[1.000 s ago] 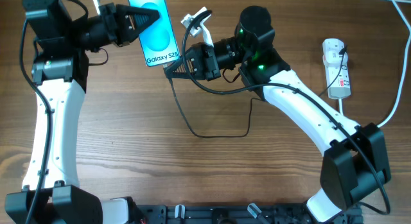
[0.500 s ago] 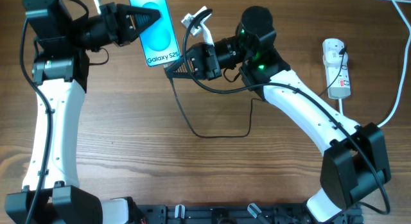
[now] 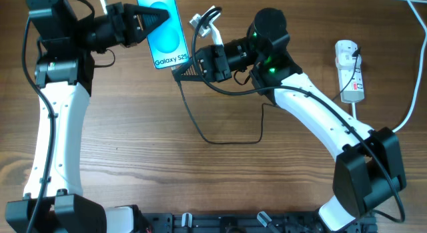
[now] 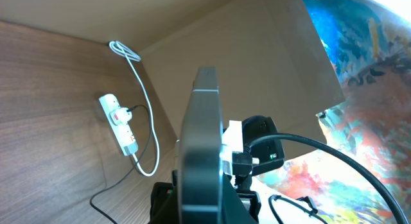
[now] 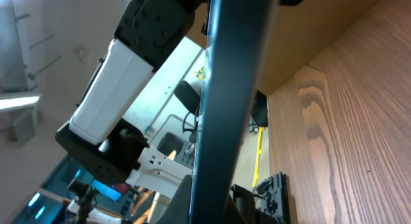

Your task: Plug charger to phone and switch on socket

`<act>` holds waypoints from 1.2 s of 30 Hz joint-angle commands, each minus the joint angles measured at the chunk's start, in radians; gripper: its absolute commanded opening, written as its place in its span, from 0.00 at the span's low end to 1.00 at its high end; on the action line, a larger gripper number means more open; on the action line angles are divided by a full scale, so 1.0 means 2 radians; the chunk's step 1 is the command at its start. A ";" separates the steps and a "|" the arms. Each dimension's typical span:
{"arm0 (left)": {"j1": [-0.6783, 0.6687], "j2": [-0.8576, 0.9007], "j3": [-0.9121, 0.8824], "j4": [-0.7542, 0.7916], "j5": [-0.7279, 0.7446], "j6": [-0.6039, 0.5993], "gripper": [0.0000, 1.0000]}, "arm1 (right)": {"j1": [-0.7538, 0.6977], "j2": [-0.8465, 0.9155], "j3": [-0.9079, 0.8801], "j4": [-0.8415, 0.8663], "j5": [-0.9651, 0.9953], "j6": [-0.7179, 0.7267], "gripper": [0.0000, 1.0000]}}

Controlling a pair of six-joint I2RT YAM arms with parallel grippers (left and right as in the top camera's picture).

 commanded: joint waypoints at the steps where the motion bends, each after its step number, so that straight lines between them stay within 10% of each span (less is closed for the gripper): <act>1: -0.028 -0.004 -0.002 -0.008 0.022 0.034 0.04 | 0.005 -0.001 0.017 0.015 0.097 0.023 0.04; 36: -0.045 -0.004 -0.002 -0.172 0.045 0.192 0.04 | -0.010 -0.001 0.017 0.118 0.177 0.090 0.04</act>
